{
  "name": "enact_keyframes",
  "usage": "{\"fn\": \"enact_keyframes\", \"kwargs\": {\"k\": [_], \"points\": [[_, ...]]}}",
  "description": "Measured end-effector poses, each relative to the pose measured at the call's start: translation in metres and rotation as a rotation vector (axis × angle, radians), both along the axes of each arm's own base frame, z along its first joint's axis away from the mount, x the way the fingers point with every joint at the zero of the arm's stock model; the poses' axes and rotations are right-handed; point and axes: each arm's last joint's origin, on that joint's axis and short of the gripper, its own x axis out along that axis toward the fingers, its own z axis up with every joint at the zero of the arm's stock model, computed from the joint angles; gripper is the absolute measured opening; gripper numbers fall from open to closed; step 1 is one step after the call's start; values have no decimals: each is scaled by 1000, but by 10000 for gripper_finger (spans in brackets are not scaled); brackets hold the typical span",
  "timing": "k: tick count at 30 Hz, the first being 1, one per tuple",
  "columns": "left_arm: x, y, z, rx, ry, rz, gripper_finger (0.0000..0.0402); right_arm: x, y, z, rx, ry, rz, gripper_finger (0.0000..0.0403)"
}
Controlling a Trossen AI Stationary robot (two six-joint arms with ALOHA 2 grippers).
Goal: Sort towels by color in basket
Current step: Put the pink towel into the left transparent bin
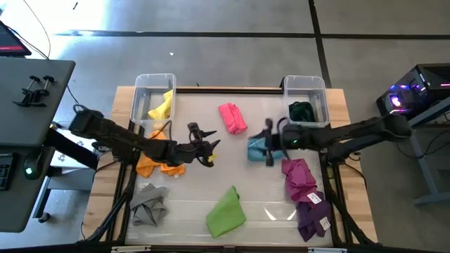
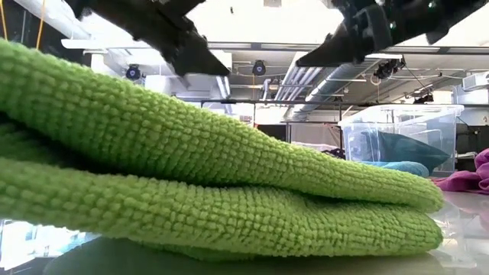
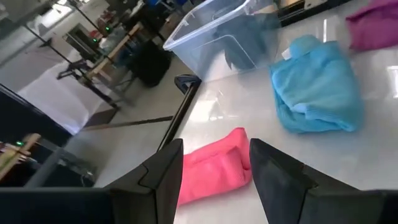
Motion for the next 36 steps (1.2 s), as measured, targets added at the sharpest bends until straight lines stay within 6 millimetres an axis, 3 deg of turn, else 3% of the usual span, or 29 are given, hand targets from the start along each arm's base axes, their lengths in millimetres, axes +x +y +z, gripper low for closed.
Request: {"fn": "enact_keyframes", "kwargs": {"k": [3, 8, 15, 20, 26, 32, 36], "points": [[-13, 3, 12, -44, -11, 11, 172, 15, 3, -14, 29, -12, 29, 156], [-28, 11, 22, -106, -12, 59, 172, 43, -9, -28, 69, 22, -105, 169], [-30, 15, 20, -126, -3, 85, 172, 89, -50, -39, 150, 166, -451, 221], [-28, 20, 18, -138, -1, 94, 172, 112, -82, -64, 219, 347, -611, 223], [-27, 24, 15, -162, 10, 94, 172, 123, -95, -97, 221, 478, -648, 156], [-25, 25, 12, -192, 37, 47, 172, 128, -91, -115, 278, 497, -518, 29], [-30, 23, 10, -183, 34, 69, 172, 120, -81, -125, 297, 358, -402, 20]]}}
